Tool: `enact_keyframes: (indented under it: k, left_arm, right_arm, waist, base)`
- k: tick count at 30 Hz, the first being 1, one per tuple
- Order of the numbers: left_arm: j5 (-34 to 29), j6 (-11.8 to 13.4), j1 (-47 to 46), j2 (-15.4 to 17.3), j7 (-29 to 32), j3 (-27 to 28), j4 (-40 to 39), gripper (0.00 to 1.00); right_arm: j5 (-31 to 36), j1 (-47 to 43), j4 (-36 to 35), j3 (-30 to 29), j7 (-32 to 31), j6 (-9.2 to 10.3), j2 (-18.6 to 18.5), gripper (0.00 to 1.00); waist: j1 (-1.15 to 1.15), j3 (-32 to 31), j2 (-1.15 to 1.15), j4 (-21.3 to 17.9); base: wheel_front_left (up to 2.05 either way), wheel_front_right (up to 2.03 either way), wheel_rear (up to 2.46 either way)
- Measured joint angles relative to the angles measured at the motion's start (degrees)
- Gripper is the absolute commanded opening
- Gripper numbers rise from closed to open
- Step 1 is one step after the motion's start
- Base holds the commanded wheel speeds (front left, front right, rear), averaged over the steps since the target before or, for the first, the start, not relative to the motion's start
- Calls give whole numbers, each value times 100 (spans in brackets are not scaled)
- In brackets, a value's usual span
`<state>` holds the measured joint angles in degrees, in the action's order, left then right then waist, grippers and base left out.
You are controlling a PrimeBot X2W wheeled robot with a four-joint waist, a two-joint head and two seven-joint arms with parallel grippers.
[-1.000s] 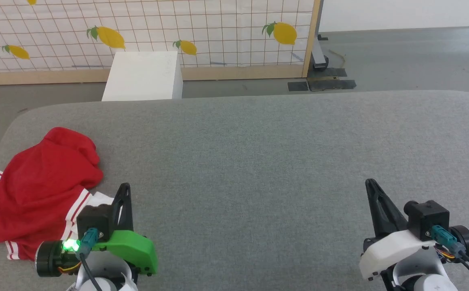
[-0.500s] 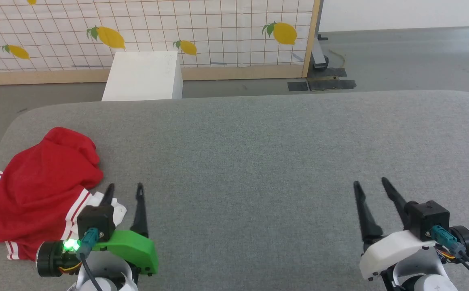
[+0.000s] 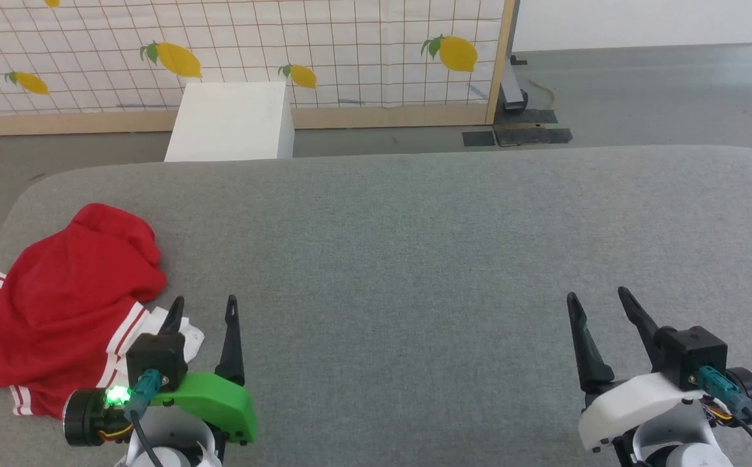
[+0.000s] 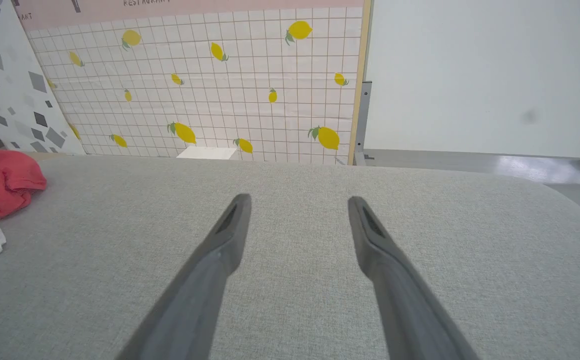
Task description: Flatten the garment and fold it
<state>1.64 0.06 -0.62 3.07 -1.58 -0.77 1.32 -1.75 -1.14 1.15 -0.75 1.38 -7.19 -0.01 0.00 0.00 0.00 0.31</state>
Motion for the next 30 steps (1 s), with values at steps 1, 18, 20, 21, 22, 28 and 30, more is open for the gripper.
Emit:
enact_keyframes:
  k: [1,18,20,21,22,28,30]
  left_arm:
    - [19,1,0,0,-3,0,9,100]
    - [127,25,4,3,-229,5,94,100]
    - [140,26,6,4,-241,4,107,100]
    - [141,26,8,4,-261,3,113,100]
    - [142,26,9,5,-277,2,123,100]
    - [151,29,38,11,-352,1,166,100]
    - [159,30,50,12,-361,1,176,100]
  right_arm:
    - [-19,-1,10,-3,15,-1,0,100]
    - [-194,-58,156,-55,226,0,1,100]
    - [-201,-74,170,-56,250,0,1,100]
    - [-205,-76,176,-59,270,0,1,100]
    - [-229,-77,182,-58,277,0,1,100]
    - [-291,-80,236,-44,353,0,1,100]
    - [-315,-81,259,-35,370,0,1,100]
  waist:
    - [0,-1,0,13]
    - [0,-20,0,662]
    - [0,-19,0,771]
    - [0,-18,0,817]
    - [0,-18,0,872]
    - [0,-16,0,1163]
    - [0,-16,0,1256]
  base:
    - [0,0,0]
    - [0,0,0]
    - [0,0,0]
    - [0,0,0]
    - [0,0,0]
    - [0,0,0]
    - [0,0,0]
